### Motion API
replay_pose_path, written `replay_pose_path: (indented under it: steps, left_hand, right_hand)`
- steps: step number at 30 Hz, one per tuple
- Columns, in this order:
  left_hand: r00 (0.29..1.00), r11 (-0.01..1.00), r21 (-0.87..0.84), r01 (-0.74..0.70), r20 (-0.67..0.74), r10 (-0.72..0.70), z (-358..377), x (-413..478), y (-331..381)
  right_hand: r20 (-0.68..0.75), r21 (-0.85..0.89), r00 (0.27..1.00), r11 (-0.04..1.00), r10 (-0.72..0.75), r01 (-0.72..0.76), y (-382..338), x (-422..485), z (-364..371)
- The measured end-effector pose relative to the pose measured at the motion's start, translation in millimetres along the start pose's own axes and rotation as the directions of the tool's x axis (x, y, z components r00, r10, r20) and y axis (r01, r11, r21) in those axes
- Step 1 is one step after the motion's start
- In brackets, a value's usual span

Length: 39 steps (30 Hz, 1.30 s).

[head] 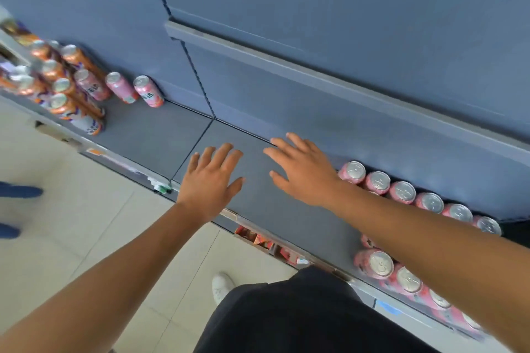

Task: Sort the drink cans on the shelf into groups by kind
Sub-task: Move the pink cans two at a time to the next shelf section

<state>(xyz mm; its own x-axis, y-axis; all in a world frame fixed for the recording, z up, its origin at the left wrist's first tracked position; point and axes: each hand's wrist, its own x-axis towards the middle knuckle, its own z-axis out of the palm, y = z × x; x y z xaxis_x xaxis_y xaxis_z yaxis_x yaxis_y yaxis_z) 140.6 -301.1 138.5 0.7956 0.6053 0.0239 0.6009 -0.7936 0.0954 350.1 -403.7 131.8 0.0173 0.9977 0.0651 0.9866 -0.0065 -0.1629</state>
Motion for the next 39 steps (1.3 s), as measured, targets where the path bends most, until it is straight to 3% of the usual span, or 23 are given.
replay_pose_path:
  steps: [11,18,25,39]
  left_hand:
    - [0.966,0.967,0.028,0.252,-0.073,-0.249,-34.5,-122.1,-176.7]
    - [0.903,0.908,0.03,0.418,-0.126,-0.411,-50.1,-184.5,-255.5]
    - [0.855,0.855,0.046,0.517,-0.066,-0.514,-49.4,-189.0,-307.7]
    - [0.888,0.885,0.077,0.459,-0.008,-0.46,-52.5,-54.1,-436.7]
  right_hand:
    - [0.096,0.025,0.992,0.997,-0.078,0.076,-199.3,117.6,22.0]
    - [0.163,0.023,0.97,0.984,-0.179,0.178,-278.2,183.5,36.6]
    - [0.165,0.037,0.959,0.973,-0.231,0.228,-309.5,254.2,52.1]
    - [0.203,0.141,0.974,0.988,-0.097,0.069,-282.2,415.4,89.6]
